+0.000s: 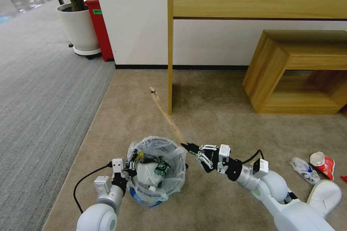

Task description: Pick up the trash bin and place the garbage on the floor into it.

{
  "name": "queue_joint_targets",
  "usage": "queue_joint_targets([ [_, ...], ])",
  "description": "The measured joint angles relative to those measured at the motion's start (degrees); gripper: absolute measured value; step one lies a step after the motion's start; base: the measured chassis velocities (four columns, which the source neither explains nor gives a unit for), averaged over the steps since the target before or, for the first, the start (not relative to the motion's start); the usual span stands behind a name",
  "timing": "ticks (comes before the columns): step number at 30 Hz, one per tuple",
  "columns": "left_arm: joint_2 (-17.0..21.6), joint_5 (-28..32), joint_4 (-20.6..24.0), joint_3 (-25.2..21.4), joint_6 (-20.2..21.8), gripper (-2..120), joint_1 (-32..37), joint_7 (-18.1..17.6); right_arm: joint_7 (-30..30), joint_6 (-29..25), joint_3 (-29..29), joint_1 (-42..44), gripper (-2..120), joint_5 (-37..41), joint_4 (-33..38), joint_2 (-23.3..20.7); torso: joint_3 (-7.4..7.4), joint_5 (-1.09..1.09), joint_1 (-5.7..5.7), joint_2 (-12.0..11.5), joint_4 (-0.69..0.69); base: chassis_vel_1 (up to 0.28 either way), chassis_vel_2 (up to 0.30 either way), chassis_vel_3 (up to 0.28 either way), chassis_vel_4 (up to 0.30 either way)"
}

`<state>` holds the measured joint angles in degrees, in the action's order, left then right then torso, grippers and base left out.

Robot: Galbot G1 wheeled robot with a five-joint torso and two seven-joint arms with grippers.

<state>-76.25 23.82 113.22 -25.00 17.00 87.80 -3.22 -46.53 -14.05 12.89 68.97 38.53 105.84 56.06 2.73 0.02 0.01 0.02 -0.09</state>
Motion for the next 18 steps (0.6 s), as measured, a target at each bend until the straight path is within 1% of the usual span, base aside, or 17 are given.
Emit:
queue_joint_targets([
  [3, -0.21, -0.13, 0.0, 0.07, -0.01, 2, 0.03, 0.01, 0.73, -0.25, -1.47, -0.9, 0, 0.09, -0.3, 0.38, 0.0, -0.01, 0.0, 0.0, 0.0, 0.0, 0.0, 0.0, 0.0],
  [6, -0.7, -0.27, -0.01, 0.15, -0.01, 2, 0.02, 0.01, 2.28, -0.94, -4.4, -2.55, 0, 0.27, -0.93, 1.18, 0.01, -0.01, 0.0, 0.0, 0.0, 0.0, 0.0, 0.0, 0.0],
  [10, -1.19, -0.46, -0.04, 0.25, -0.02, 2, 0.02, 0.01, 3.1, -1.27, -6.23, -3.27, 0, 0.34, -1.24, 1.53, 0.01, -0.01, 0.0, -0.01, -0.01, 0.0, 0.0, 0.0, 0.0],
  [18, -1.73, -0.57, -0.07, 0.31, -0.02, 2, -0.07, 0.02, 3.68, -1.86, -8.2, -3.54, 0, 0.34, -1.75, 1.43, 0.01, -0.02, 0.0, -0.01, -0.02, 0.0, 0.0, 0.0, 0.0],
])
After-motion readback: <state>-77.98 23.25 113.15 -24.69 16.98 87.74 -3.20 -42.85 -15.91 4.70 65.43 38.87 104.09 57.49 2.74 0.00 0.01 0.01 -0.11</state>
